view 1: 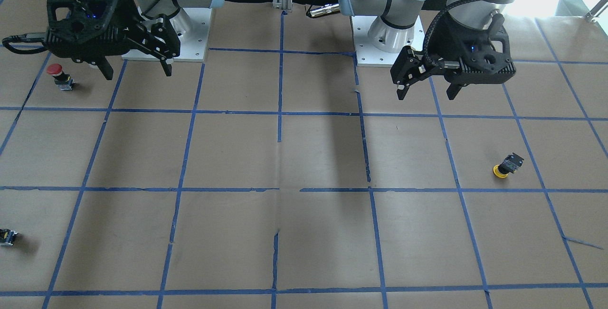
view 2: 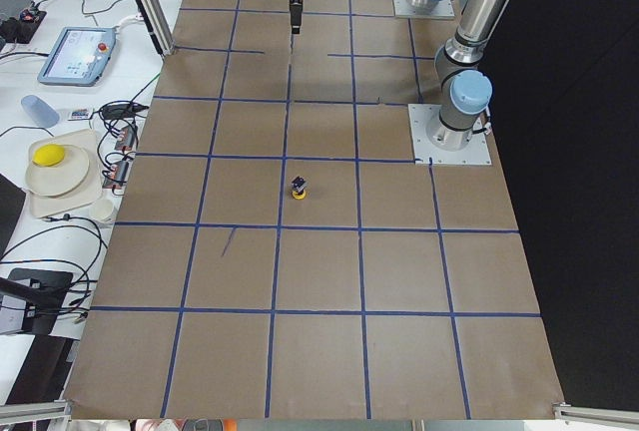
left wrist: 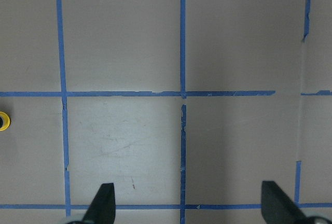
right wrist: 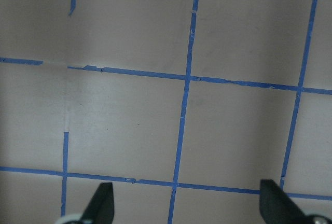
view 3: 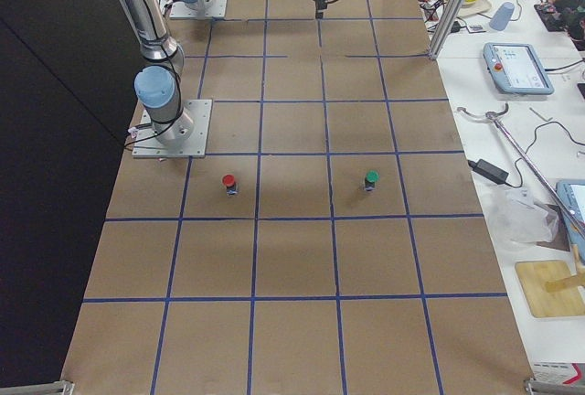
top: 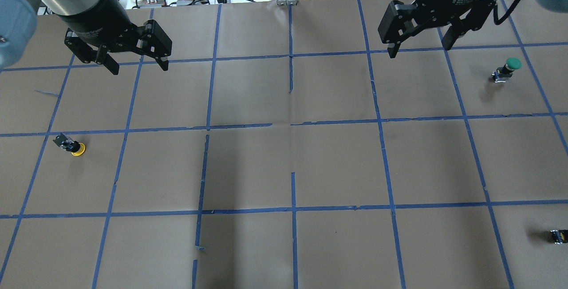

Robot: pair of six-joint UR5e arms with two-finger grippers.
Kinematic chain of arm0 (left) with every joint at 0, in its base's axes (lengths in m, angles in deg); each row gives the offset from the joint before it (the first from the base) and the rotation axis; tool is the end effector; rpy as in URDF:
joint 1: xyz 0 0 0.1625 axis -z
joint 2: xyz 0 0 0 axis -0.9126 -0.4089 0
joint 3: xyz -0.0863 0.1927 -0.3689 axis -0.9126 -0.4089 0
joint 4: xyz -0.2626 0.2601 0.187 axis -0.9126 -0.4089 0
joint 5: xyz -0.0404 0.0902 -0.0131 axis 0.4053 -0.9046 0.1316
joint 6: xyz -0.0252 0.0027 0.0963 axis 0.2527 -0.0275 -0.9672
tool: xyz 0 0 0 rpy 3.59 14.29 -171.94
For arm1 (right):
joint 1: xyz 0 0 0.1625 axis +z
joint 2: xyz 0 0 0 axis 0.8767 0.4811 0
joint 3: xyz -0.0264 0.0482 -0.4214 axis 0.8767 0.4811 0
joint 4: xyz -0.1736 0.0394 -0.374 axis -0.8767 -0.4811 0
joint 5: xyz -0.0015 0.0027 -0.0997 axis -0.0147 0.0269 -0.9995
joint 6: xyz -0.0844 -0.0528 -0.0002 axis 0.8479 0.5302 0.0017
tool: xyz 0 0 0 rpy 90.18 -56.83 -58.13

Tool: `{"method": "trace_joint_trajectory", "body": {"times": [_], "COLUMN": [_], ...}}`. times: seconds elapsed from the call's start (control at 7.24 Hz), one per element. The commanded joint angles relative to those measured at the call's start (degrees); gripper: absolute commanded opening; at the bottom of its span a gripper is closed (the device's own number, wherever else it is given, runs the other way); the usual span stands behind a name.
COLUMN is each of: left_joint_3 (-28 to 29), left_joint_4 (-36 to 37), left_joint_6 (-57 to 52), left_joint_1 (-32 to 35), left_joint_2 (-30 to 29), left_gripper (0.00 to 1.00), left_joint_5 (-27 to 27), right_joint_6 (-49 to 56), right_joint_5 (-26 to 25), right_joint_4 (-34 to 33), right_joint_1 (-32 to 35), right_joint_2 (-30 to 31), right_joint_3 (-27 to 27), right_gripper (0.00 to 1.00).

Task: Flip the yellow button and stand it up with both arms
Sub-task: 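Move the left gripper down to the yellow button lying on its side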

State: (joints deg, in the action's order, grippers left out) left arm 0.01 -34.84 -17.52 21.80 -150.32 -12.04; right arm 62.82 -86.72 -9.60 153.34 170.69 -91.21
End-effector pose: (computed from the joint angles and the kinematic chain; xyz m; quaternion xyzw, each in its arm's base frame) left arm -0.1140 -0.5017 0.5005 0.0189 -0.9996 0.0212 0.0051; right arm 0.1516 -0.4992 0.5370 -0.0552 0.9984 -0.0073 0.0000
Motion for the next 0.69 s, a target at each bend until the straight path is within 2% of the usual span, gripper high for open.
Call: {"method": "trace_joint_trajectory", "body": {"times": [0.0, 0.14, 0.28, 0.55], "left_joint_3": [-0.7, -1.1, -3.5, -10.4], "left_joint_4": [-0.1, -0.1, -0.1, 3.5], "left_joint_6": [-0.5, -2.2, -8.7, -23.5], "left_joint_1": [-0.5, -1.4, -4.8, -15.6], "left_joint_2": [-0.1, -0.5, -0.8, -1.5], "left_gripper": [1.00, 1.00, 1.00, 0.99], "left_joint_5": [-0.5, -0.6, -1.9, -1.8], "right_joint_6": [0.2, 0.2, -0.1, -0.2], "right_joint_5": [-0.1, 0.2, 0.3, 0.9], "right_joint_4": [-0.2, -1.5, -2.5, -4.0], "right_joint_1": [-1.2, -1.5, -1.5, -1.8], "right_joint_2": [-2.9, -4.6, -7.0, -8.5], "right_joint_3": [-0.4, -0.3, 0.3, 1.9], "right_gripper": [1.00, 1.00, 1.00, 1.00]}}
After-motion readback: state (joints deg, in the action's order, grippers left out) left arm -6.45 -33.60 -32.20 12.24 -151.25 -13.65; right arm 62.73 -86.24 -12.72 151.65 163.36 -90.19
